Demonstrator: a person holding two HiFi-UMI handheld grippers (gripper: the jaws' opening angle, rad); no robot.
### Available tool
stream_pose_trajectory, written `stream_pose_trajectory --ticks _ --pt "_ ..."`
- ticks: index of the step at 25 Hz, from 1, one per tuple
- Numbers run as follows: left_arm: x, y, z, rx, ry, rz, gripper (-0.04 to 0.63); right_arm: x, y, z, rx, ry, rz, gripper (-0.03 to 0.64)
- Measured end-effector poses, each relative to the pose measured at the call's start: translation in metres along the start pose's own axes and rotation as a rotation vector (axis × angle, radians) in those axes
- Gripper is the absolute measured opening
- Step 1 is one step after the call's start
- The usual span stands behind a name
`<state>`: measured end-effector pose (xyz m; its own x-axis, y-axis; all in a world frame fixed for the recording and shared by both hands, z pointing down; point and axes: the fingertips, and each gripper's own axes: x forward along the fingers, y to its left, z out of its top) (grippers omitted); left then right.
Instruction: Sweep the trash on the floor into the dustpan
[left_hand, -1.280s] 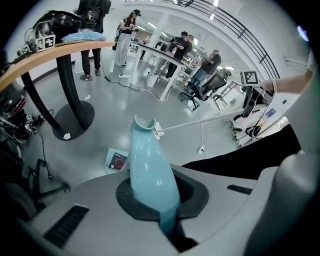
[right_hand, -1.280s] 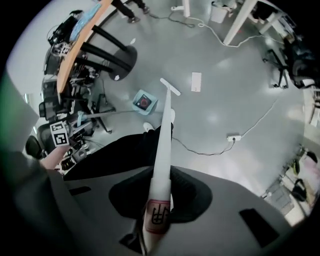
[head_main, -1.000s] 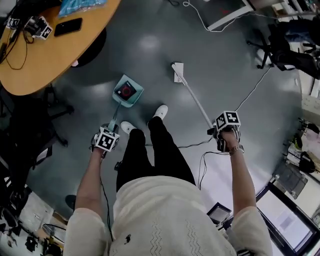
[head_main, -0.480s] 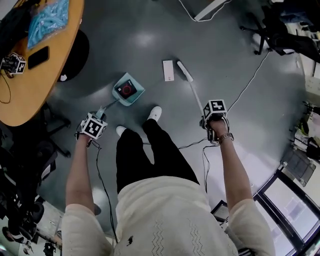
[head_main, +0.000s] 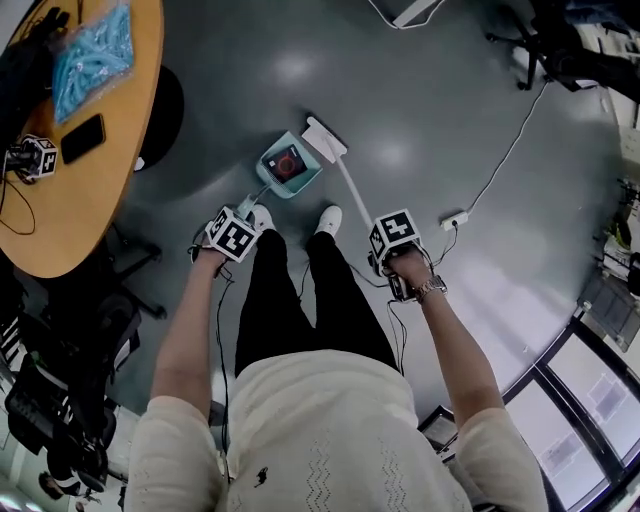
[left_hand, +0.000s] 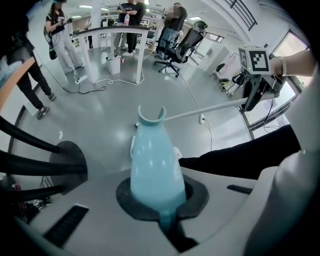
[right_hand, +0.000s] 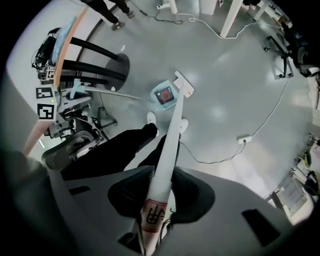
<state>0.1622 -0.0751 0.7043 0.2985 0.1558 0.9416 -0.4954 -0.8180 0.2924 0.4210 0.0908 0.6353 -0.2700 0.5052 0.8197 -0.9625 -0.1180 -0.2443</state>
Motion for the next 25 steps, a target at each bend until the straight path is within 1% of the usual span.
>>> stream_pose_trajectory --ticks 3,6,8,10,12,14,17,21,25 --pt "-0.002 0.001 0.003 0.012 -0.004 -0.017 0.009 0.008 0.045 -0.006 -0.007 0.009 0.069 0.106" --pt "-0.002 0.004 0.000 0.020 0.003 -0.024 0.009 0.020 0.086 -0.023 -0.031 0.037 0.110 0.109" --pt "-0.003 0.005 -0.006 0.039 0.016 -0.026 0.009 0.032 0.108 -0.036 -0.051 0.063 0.128 0.114" --pt "-0.003 0.006 -0.009 0.058 0.023 -0.027 0.009 0.051 0.124 -0.051 -0.049 0.108 0.144 0.115" --pt "-0.003 0.005 -0.009 0.058 0.024 -0.026 0.009 0.070 0.133 -0.064 -0.016 0.153 0.174 0.114" --pt "-0.002 0.004 -0.007 0.056 0.025 -0.024 0.009 0.077 0.139 -0.066 0.003 0.153 0.196 0.112" --pt "-0.001 0.007 -0.007 0.057 0.016 -0.025 0.009 0.077 0.144 -0.063 -0.033 0.152 0.168 0.112" --pt "-0.003 0.005 -0.011 0.057 0.026 -0.024 0.009 0.081 0.146 -0.073 -0.086 0.153 0.106 0.110" --pt "-0.003 0.005 -0.012 0.057 0.024 -0.019 0.009 0.084 0.147 -0.075 -0.081 0.149 0.088 0.110"
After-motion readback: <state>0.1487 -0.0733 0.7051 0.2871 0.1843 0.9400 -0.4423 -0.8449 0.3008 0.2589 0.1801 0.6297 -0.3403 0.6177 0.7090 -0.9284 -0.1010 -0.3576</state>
